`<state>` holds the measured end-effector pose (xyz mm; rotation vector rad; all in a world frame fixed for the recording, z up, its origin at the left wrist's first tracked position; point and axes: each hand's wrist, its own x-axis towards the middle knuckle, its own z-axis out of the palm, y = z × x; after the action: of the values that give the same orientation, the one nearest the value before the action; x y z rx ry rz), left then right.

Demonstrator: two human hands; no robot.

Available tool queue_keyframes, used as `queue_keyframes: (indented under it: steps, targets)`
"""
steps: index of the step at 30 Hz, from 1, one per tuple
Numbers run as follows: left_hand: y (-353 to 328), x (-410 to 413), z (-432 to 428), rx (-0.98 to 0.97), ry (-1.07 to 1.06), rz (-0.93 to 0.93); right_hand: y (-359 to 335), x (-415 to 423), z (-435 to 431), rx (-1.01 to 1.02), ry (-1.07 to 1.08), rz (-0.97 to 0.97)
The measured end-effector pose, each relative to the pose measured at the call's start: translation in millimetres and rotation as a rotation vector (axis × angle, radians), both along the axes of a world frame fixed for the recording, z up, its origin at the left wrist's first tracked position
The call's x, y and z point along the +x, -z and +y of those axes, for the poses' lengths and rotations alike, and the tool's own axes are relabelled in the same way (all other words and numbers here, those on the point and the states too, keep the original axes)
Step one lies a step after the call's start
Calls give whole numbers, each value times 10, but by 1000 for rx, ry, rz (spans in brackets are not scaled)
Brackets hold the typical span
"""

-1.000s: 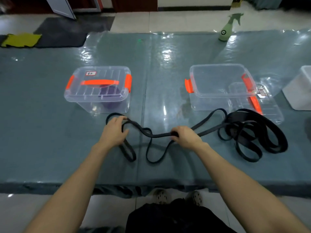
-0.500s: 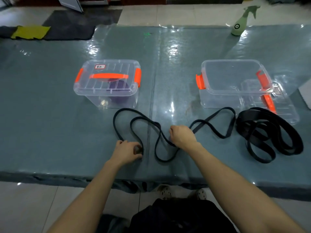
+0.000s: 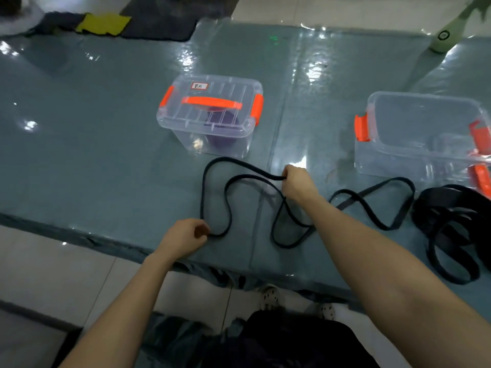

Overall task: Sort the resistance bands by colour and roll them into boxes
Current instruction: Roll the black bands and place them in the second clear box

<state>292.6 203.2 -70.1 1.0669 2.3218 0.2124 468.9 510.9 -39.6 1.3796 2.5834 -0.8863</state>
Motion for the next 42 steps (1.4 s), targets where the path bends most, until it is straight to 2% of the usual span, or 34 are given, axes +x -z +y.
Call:
queue_keyframes:
  steps: [3, 6, 9, 11, 14, 17, 23, 26, 28, 29, 32, 34, 37, 39, 42]
  targets:
    - [-188, -32, 265, 221, -81, 56, -521, -26, 253, 51, 44, 150]
    - [-643, -50, 808, 573, -103, 118, -1245, -3, 531, 110, 44, 313]
    - [-1291, -13, 1452, 822, -53, 62, -1986, 118, 710, 203, 7, 398]
    - [-1745, 34, 1871, 858, -14, -73, -2466, 217, 766, 224, -5, 468]
    - [-2335, 164, 2428, 789, 164, -232, -3130, 331, 798, 256, -50, 589]
    - [-2889, 341, 2869, 771, 288, -347, -3744, 400, 839, 343, -155, 584]
    - [-4147, 546, 3420, 882, 462, -452, -5042, 502, 903, 620, -272, 518]
    - [-4777, 578, 3535, 1039, 381, -574, -5634, 574, 932, 760, -205, 567]
    - [-5209, 595, 3503, 1163, 313, -515, -5928, 628, 942, 817, -126, 622]
    - [-5404, 590, 3482, 1211, 300, -405, -6045, 649, 944, 823, -100, 630]
    - [-5924, 533, 3385, 1259, 311, 39, -6357, 726, 930, 789, -66, 628]
    - [-6227, 479, 3314, 1276, 345, 192, -6546, 778, 916, 684, -41, 792]
    - [-6587, 424, 3281, 1346, 387, 248, -6723, 841, 864, 374, -72, 1134]
    - [-6683, 407, 3298, 1391, 394, 198, -6738, 838, 848, 204, -89, 1301]
    - [-6586, 423, 3271, 1384, 411, 58, -6635, 848, 859, 36, -98, 1391]
